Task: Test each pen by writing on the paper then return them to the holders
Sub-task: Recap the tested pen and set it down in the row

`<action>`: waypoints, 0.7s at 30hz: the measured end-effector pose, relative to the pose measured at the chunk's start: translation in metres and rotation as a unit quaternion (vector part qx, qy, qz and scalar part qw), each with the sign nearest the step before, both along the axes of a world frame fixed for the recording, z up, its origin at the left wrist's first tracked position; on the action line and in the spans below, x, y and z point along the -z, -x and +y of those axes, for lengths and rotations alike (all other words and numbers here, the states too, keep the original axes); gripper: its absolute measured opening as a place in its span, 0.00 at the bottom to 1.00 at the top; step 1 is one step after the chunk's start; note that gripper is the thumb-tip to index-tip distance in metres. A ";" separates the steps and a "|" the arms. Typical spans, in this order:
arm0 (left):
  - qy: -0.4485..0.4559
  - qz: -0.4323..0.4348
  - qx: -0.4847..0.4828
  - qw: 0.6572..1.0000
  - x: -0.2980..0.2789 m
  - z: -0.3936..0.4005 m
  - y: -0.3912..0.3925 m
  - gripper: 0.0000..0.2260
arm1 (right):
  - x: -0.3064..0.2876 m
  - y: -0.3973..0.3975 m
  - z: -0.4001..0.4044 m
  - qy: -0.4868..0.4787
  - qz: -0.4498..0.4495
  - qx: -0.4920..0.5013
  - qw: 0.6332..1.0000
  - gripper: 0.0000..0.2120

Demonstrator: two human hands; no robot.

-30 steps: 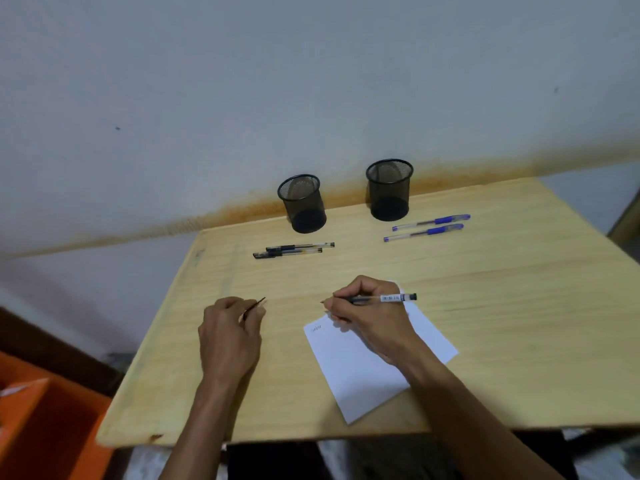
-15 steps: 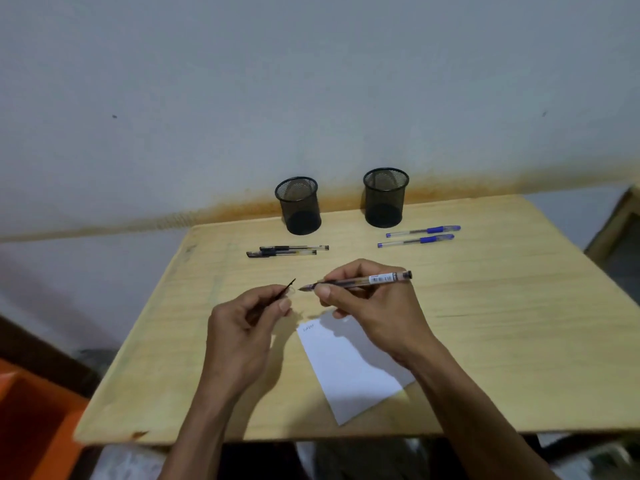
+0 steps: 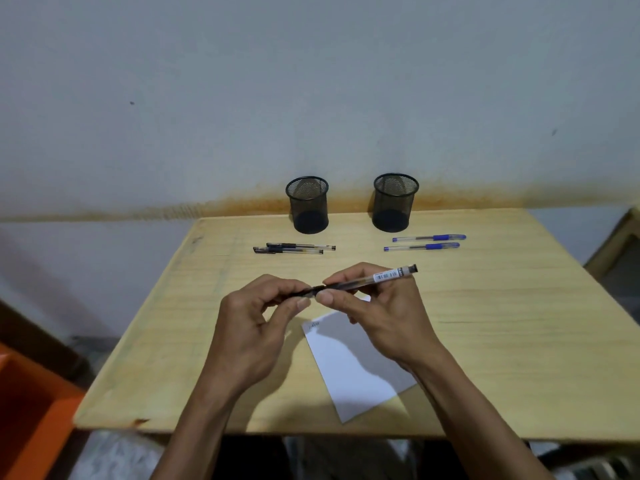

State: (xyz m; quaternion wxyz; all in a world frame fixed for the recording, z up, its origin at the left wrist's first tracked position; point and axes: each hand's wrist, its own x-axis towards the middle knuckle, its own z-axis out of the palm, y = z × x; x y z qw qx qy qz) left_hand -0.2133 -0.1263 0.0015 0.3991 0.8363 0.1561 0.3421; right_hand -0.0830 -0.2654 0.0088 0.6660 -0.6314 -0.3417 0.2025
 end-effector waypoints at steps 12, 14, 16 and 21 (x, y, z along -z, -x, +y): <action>-0.074 0.001 -0.015 0.997 -0.006 0.009 0.003 0.07 | -0.008 -0.019 -0.019 -0.031 -0.078 0.069 0.994 0.21; -0.086 0.012 -0.020 0.996 -0.006 0.014 0.003 0.06 | -0.007 -0.028 -0.019 0.011 -0.271 0.102 0.957 0.16; -0.094 0.021 -0.016 0.995 -0.005 0.016 0.000 0.06 | -0.002 -0.031 -0.012 0.048 -0.397 0.108 0.910 0.12; -0.082 0.034 -0.023 0.996 -0.001 0.020 -0.009 0.05 | 0.013 -0.036 0.001 0.104 -0.527 0.144 0.831 0.06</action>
